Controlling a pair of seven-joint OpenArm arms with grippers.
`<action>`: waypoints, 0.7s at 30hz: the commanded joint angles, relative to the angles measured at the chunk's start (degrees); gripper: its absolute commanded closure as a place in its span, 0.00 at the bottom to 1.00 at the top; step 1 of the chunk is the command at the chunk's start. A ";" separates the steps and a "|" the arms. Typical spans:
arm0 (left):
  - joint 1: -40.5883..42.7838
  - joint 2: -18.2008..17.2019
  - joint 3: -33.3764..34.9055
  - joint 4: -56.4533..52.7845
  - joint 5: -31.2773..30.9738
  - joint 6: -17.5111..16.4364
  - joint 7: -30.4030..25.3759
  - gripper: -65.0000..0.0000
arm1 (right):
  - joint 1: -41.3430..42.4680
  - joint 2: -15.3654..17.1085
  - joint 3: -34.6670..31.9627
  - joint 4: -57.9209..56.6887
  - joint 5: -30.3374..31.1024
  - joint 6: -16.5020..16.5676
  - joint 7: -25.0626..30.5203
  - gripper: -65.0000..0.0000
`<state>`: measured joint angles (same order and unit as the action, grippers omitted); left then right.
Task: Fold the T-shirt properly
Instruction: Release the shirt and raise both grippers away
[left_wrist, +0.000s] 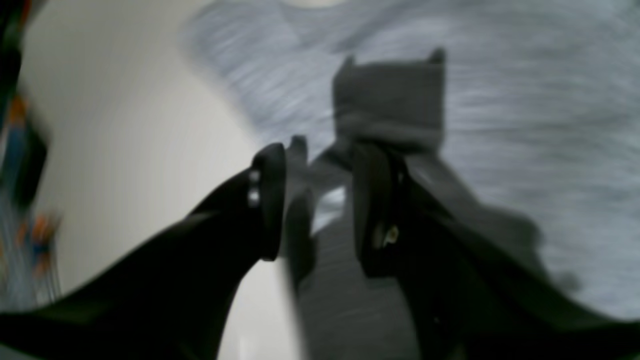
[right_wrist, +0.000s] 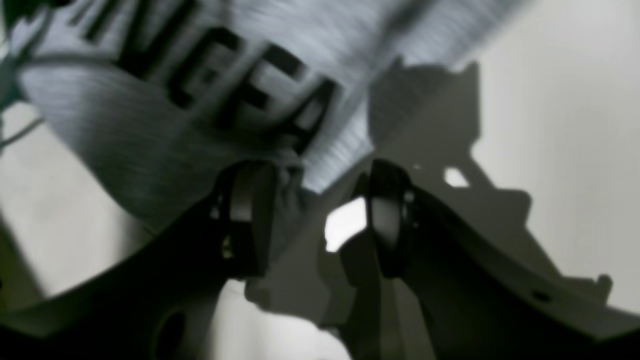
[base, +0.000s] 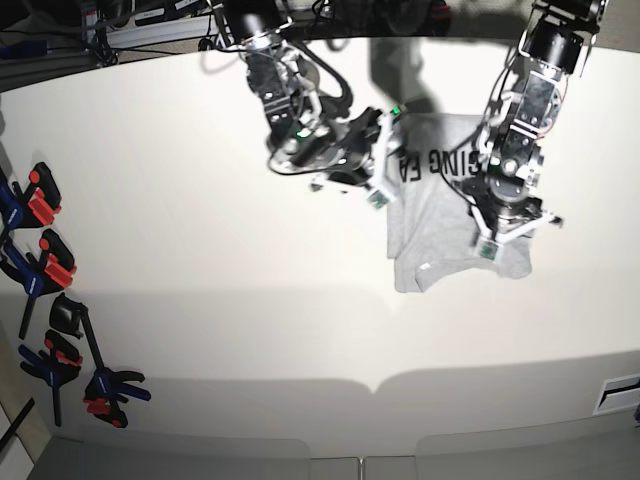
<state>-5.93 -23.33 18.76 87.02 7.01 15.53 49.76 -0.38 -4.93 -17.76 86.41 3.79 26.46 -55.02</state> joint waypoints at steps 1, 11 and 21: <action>-1.90 -0.68 -0.35 2.78 0.92 2.64 0.13 0.69 | 0.66 -0.13 1.03 2.27 -0.63 -0.76 0.04 0.55; -1.73 -5.27 -4.33 20.74 -11.10 1.62 1.86 0.69 | -0.22 4.17 8.72 16.28 1.79 0.11 -5.27 0.55; 5.55 -5.27 -28.13 20.70 -41.92 -22.88 1.66 0.69 | -9.40 12.33 21.66 27.96 10.49 2.43 -7.58 0.55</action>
<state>0.47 -27.79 -9.21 106.83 -34.92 -7.75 52.45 -10.41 7.16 3.88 113.14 13.76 28.23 -63.81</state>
